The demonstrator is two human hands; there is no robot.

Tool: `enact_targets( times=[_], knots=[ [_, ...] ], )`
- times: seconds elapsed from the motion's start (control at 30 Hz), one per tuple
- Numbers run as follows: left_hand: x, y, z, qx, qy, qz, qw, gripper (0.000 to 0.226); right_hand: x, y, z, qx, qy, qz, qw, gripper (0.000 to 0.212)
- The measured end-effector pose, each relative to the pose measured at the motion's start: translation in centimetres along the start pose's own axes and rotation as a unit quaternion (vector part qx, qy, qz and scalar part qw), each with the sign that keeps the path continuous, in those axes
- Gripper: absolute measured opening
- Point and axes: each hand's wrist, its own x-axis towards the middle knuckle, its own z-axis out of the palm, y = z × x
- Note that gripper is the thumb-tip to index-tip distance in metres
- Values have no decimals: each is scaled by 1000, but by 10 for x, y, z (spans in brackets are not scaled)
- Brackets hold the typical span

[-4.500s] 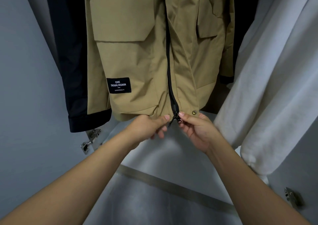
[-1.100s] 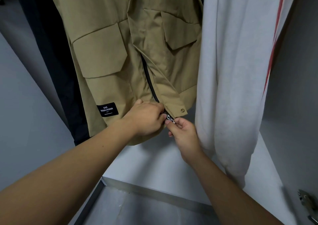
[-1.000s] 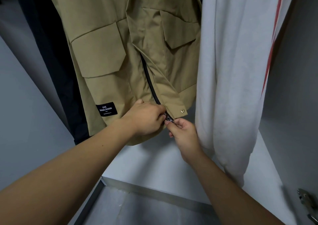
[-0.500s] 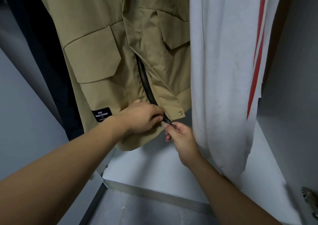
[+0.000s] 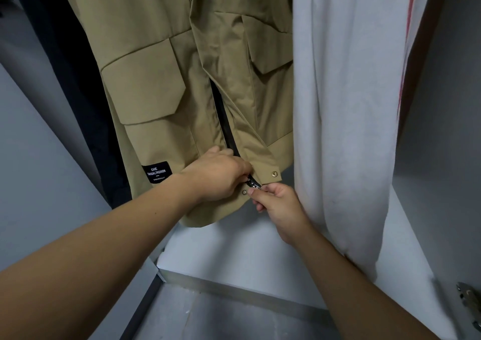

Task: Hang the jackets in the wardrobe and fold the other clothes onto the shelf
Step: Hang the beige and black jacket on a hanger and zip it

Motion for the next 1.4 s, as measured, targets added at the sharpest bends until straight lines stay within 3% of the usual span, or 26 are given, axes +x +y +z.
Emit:
enact_targets(
  times=[0.1, 0.17, 0.23, 0.3, 0.33, 0.4, 0.47, 0.57, 0.6, 0.63, 0.67, 0.73, 0.97, 1.13, 1.27, 1.4],
  knots=[
    [-5, -2, -8, 64, 6, -26, 998, 20, 0, -5, -3, 56, -21, 19, 998, 18],
    [-17, 8, -12, 59, 58, -45, 996, 25, 3, -14, -8, 128, -25, 44, 990, 17],
    [-38, 34, -7, -57, 115, -87, 988, 19, 7, -22, -12, 137, -2, 45, 990, 19],
    [-54, 61, 8, -234, 80, -192, 950, 16, 9, -27, -13, 115, 23, 38, 992, 18],
    [-58, 71, 13, -324, 30, -256, 910, 20, 9, -28, -12, 113, 23, 43, 992, 15],
    [-55, 80, 23, -513, -22, -358, 780, 21, 8, -31, -11, 119, 5, 53, 991, 8],
    [-47, 80, 29, -648, 0, -422, 634, 22, 7, -34, -11, 91, -12, 67, 994, 16],
    [-38, 78, 39, -790, 76, -444, 416, 18, 5, -34, -10, 31, -39, 85, 995, 13],
    [-37, 78, 41, -817, 106, -436, 362, 15, 4, -33, -10, 19, -41, 91, 995, 11],
    [-36, 77, 44, -829, 132, -427, 337, 11, 4, -32, -11, 9, -42, 94, 995, 11],
    [-35, 77, 45, -831, 151, -419, 333, 7, 3, -33, -11, 1, -47, 96, 994, 11],
    [-34, 75, 47, -821, 177, -410, 356, 6, 3, -36, -9, 9, -72, 98, 993, 12],
    [-41, 63, 42, -745, 227, -368, 508, 14, -5, -49, -5, 24, -139, 112, 984, 22],
    [-45, 58, 32, -691, 216, -341, 600, 40, -7, -54, -1, -39, -157, 110, 981, 23],
    [-49, 52, 31, -676, 186, -349, 622, 46, -6, -54, 1, -70, -157, 98, 980, 14],
    [-51, 50, 33, -667, 151, -368, 630, 52, -7, -49, 0, -75, -173, 81, 979, 18]
  ],
)
